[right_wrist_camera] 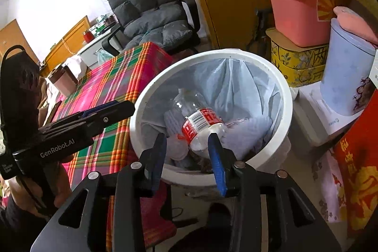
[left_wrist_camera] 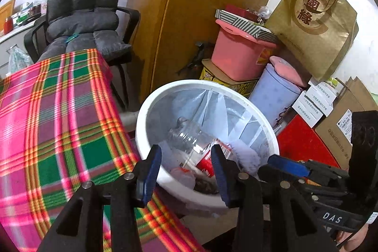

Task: Collect trash

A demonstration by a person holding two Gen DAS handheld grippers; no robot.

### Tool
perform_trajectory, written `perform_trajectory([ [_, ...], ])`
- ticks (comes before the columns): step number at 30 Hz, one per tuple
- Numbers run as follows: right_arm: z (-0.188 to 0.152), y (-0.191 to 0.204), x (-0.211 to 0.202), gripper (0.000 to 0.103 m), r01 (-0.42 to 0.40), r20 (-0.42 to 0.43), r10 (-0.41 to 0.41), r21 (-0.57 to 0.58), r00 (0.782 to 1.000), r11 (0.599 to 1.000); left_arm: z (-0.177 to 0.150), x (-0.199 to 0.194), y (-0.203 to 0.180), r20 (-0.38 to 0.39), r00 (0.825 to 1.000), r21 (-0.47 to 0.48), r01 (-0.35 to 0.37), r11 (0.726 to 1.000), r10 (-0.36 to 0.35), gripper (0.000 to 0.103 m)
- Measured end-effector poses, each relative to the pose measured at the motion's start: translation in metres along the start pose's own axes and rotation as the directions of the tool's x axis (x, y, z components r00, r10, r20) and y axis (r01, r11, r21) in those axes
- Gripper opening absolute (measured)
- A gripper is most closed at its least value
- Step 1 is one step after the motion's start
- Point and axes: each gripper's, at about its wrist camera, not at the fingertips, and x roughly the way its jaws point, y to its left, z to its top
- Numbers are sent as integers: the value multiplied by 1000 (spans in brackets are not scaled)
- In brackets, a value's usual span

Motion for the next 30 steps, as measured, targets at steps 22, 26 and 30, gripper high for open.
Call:
perform_trajectory([
  [22,-32,63,-35,40,18,65,-8,-158,998,987,-59,-110,8,127,975,-36,-179,983,182,44],
  [26,-38,69,-38,40,29,67,-18,-164,998,986,-72,-121,11,131,971,-43,-194,980,198,44],
  [30,-44,74,-40,40,30,62,-19,-174,998,984,-84,-127,13,123,971,-53,-199,979,204,44],
])
